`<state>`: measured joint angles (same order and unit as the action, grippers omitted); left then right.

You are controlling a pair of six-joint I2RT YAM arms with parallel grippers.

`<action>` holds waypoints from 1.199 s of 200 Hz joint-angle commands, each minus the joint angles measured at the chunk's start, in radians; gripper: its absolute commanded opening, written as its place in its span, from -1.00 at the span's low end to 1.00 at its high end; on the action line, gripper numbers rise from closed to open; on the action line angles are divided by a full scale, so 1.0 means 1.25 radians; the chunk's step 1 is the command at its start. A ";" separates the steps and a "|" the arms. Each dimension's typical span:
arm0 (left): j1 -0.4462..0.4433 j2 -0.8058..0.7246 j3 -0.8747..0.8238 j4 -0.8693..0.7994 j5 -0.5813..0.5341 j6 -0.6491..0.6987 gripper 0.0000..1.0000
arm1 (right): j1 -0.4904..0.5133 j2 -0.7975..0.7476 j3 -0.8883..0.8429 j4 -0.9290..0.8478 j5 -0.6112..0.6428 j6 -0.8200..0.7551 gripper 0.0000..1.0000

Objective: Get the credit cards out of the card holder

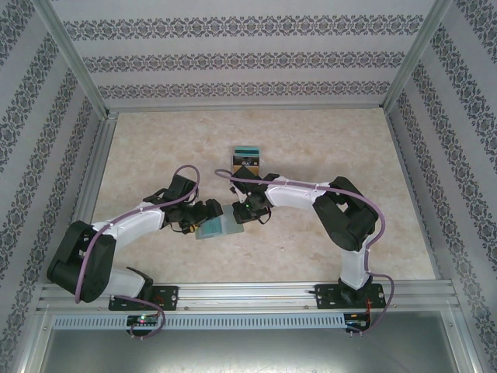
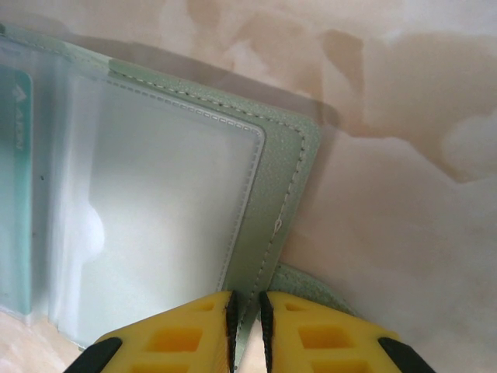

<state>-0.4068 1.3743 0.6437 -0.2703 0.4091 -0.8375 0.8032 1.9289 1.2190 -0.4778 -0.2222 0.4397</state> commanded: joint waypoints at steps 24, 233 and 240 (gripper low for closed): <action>-0.011 -0.036 0.010 -0.028 -0.010 0.008 0.81 | 0.025 0.022 -0.028 -0.024 -0.004 0.008 -0.57; -0.013 -0.024 -0.005 0.020 0.020 0.003 0.81 | 0.028 0.022 -0.029 -0.024 -0.004 0.009 -0.57; -0.013 -0.019 -0.007 0.022 0.021 0.000 0.81 | 0.029 0.022 -0.030 -0.023 -0.003 0.010 -0.57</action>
<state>-0.4068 1.3548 0.6437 -0.2619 0.4217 -0.8375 0.8036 1.9289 1.2190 -0.4774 -0.2222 0.4400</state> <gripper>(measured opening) 0.904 0.216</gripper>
